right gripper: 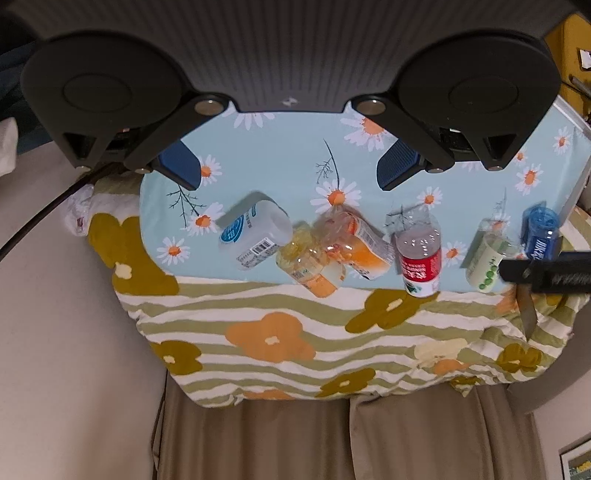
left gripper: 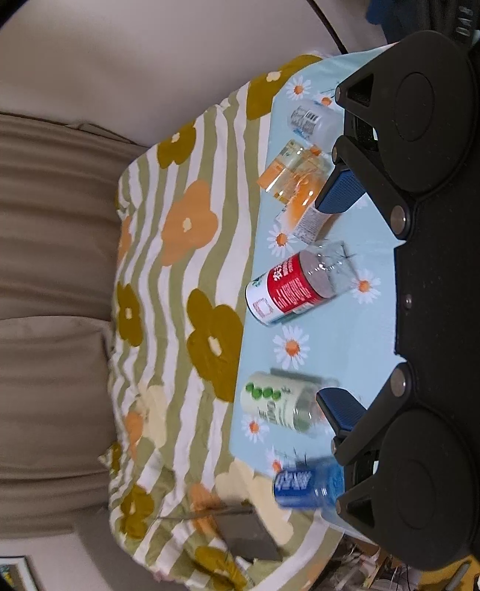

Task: Flip cup upright

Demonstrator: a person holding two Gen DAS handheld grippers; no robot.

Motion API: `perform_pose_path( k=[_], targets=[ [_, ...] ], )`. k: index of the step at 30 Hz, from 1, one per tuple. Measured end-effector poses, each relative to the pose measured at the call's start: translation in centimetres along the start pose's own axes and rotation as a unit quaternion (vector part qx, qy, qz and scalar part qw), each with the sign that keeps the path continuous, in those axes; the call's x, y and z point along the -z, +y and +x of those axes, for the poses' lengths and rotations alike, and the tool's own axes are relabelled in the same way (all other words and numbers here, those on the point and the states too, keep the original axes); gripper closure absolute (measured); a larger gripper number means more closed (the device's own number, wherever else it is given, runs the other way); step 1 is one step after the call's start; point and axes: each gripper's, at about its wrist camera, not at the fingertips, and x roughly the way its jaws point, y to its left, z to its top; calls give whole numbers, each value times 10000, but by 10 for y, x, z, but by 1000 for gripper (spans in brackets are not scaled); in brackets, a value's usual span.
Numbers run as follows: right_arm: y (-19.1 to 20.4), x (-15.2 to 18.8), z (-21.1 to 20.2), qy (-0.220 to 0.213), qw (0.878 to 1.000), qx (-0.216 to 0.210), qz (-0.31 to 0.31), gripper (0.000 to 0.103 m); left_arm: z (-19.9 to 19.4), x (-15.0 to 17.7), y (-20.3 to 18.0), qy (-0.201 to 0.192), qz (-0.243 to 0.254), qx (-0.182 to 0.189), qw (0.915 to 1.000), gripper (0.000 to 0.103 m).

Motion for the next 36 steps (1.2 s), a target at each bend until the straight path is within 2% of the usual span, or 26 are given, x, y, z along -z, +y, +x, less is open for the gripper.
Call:
perform_pose_path(
  k=[10, 16, 23, 29, 32, 36],
  targets=[
    [8, -20, 48, 407, 9985, 232, 284, 0, 97, -36, -2, 783, 113, 153, 9967, 1],
    [12, -24, 76, 715, 9956, 382, 475, 0, 144, -45, 7, 1239, -134, 307, 9917, 1],
    [12, -26, 94, 944, 9919, 487, 700, 0, 177, -50, 14, 1674, -591, 503, 9828, 2],
    [12, -28, 103, 1040, 9904, 517, 746, 0, 189, -49, 18, 1832, -710, 538, 9790, 13],
    [13, -29, 106, 1071, 9901, 496, 766, 0, 194, -48, 20, 1938, -734, 629, 9763, 29],
    [15, -30, 107, 1079, 9902, 463, 756, 0, 191, -46, 17, 1901, -582, 615, 9781, 30]
  ],
)
